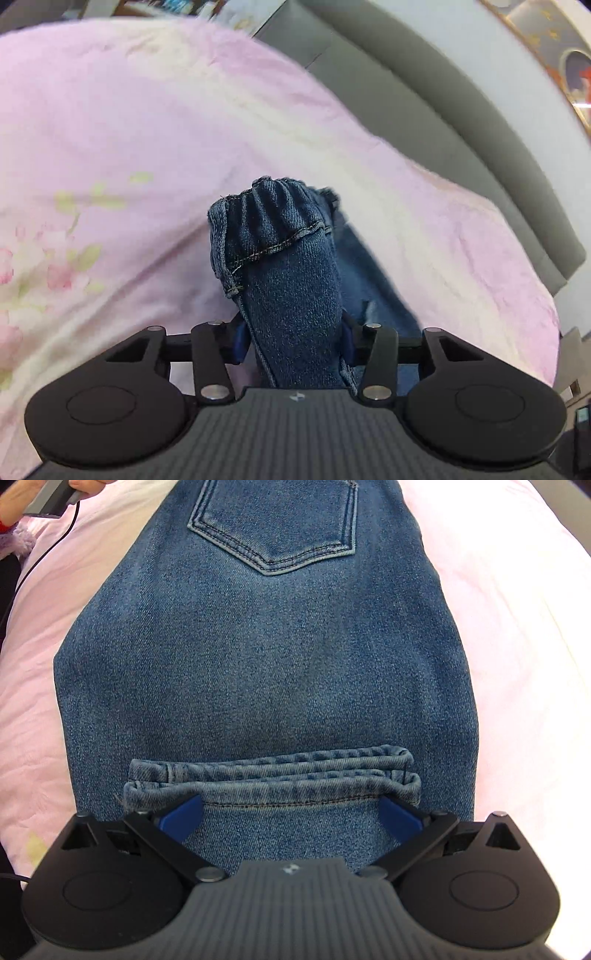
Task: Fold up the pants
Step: 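Grasp the elastic waistband with the left gripper, then lift the waistband with the left gripper and fold it over onto the hems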
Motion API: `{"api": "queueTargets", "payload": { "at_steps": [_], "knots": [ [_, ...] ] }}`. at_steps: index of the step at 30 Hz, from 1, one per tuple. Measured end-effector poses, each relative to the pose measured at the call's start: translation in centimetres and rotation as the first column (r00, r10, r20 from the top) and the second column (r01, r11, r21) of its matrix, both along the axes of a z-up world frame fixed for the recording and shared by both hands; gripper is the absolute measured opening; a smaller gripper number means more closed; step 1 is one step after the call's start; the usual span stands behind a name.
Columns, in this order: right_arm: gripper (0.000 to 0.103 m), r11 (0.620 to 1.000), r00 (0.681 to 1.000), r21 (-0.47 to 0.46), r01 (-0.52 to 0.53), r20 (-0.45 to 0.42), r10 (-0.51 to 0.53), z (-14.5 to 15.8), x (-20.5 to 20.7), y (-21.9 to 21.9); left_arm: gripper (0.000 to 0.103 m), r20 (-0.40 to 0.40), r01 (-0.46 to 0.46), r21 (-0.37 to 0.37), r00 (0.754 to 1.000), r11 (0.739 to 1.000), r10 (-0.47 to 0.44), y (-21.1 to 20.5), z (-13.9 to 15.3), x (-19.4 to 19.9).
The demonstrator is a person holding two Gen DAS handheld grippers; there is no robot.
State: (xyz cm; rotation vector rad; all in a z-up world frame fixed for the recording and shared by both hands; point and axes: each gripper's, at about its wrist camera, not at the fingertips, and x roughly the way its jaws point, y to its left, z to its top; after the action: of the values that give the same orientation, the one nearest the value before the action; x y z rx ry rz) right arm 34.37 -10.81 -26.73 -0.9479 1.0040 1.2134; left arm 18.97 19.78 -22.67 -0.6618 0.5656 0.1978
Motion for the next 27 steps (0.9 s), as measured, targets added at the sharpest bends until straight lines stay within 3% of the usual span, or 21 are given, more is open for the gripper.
{"api": "queueTargets", "payload": {
  "at_steps": [5, 7, 9, 13, 16, 19, 23, 27],
  "knots": [
    [0.097, 0.999, 0.999, 0.042, 0.012, 0.047, -0.014, 1.1, -1.0, -2.2, 0.049, 0.064, 0.086, 0.141, 0.993, 0.986, -0.096, -3.9, 5.6, -0.3],
    [0.091, 0.997, 0.997, 0.073, 0.033, 0.061, -0.038, 1.9, -1.3, -3.2, 0.049, 0.078, 0.129, 0.202, 0.986, 0.971, -0.147, -5.7, 7.8, -0.4],
    [0.083, 0.986, 0.993, 0.132, 0.102, 0.051, -0.109, 3.2, -1.4, -4.7, 0.048, 0.090, 0.163, 0.260, 0.977, 0.952, -0.191, -7.7, 9.7, -0.6],
    [0.083, 0.939, 0.967, 0.241, 0.246, 0.012, -0.256, 5.9, -1.7, -9.5, 0.048, 0.102, 0.240, 0.372, 0.950, 0.897, -0.297, -13.1, 12.9, -0.1],
    [0.083, 0.893, 0.932, 0.287, 0.346, 0.009, -0.363, 7.5, -2.8, -13.5, 0.048, 0.094, 0.294, 0.483, 0.919, 0.825, -0.383, -18.3, 14.5, 0.1],
    [0.083, 0.851, 0.890, 0.303, 0.429, 0.021, -0.456, 8.4, -4.2, -17.6, 0.047, 0.070, 0.349, 0.581, 0.879, 0.736, -0.472, -23.8, 15.3, -0.2],
    [0.083, 0.815, 0.850, 0.301, 0.495, 0.029, -0.527, 8.4, -6.7, -22.2, 0.047, -0.007, 0.417, 0.687, 0.823, 0.595, -0.568, -31.2, 14.9, -0.4],
    [0.083, 0.774, 0.807, 0.294, 0.561, 0.015, -0.591, 7.7, -8.7, -26.0, 0.047, -0.131, 0.501, 0.745, 0.758, 0.441, -0.639, -38.1, 12.1, -0.1]
  ]
}}
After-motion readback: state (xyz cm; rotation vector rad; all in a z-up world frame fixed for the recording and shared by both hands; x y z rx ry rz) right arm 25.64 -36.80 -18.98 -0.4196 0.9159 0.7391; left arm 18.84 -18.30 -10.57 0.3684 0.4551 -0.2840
